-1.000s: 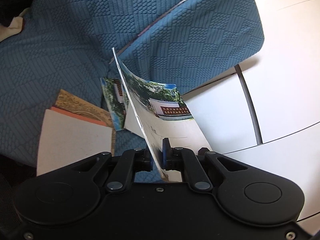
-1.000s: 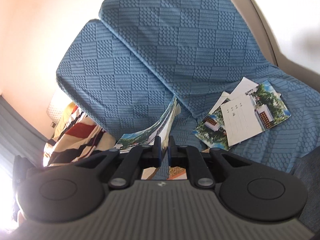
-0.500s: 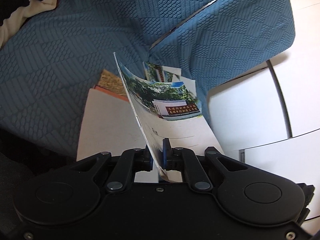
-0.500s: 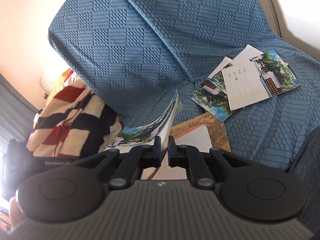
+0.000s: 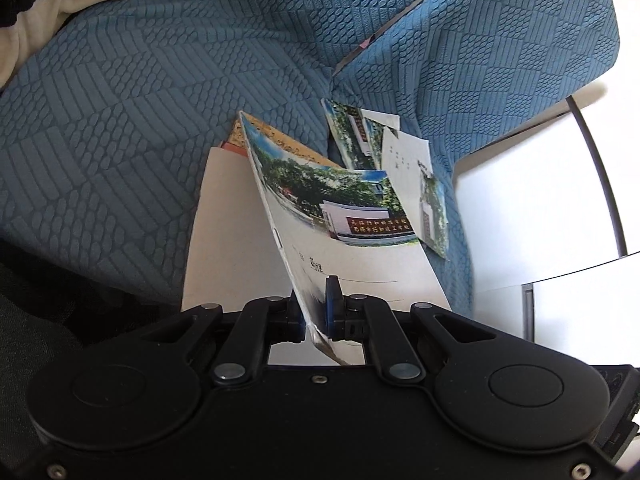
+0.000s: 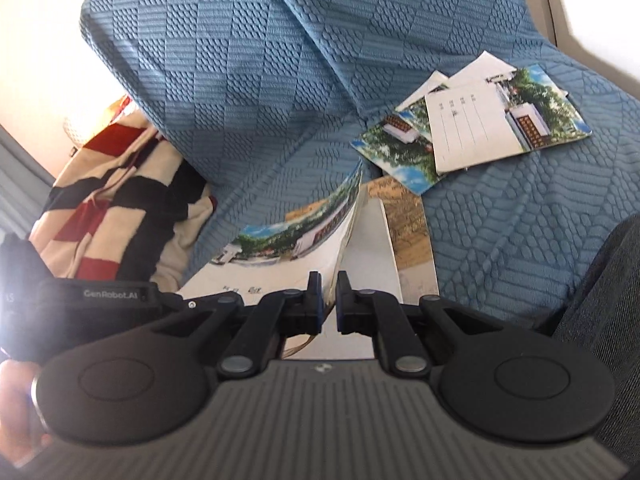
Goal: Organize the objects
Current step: 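Carry the held postcard with both grippers toward the book stack, then lower the postcard onto the book stack and open both grippers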
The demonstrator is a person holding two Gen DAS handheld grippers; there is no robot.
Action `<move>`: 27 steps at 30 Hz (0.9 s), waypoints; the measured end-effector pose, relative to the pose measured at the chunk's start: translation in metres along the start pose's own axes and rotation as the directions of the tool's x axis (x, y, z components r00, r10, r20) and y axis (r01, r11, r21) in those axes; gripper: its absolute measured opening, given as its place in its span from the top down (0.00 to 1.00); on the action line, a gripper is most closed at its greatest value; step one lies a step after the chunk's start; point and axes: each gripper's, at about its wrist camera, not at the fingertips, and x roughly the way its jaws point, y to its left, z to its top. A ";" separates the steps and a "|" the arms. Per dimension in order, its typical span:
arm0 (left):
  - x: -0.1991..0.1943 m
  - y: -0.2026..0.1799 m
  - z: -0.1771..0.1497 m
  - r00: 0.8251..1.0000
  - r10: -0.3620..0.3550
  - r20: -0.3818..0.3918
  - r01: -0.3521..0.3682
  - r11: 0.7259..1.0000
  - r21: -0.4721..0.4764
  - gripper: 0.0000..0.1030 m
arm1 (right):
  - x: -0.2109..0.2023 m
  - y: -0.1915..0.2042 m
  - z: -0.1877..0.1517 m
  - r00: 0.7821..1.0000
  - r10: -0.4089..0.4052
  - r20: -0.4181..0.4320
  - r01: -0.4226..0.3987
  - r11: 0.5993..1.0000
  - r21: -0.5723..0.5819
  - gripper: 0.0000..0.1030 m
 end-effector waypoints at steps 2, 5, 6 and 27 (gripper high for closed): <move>0.002 0.000 -0.002 1.000 0.024 0.008 -0.024 1.000 0.010 0.92 | 0.002 -0.001 -0.003 1.000 -0.001 -0.013 0.001 1.000 -0.012 0.91; 0.005 0.000 -0.010 0.999 0.051 0.007 -0.051 0.999 0.017 0.92 | 0.007 -0.007 -0.008 0.999 -0.003 -0.038 0.003 1.000 0.000 0.91; 0.006 0.001 -0.011 0.998 0.059 0.005 -0.059 0.998 0.021 0.92 | 0.008 -0.010 -0.010 0.999 -0.006 -0.049 0.006 1.000 0.005 0.91; 0.018 0.023 -0.023 0.991 0.130 -0.015 -0.131 0.991 -0.020 0.89 | 0.028 -0.017 -0.025 0.983 -0.054 -0.175 0.052 0.999 -0.015 0.85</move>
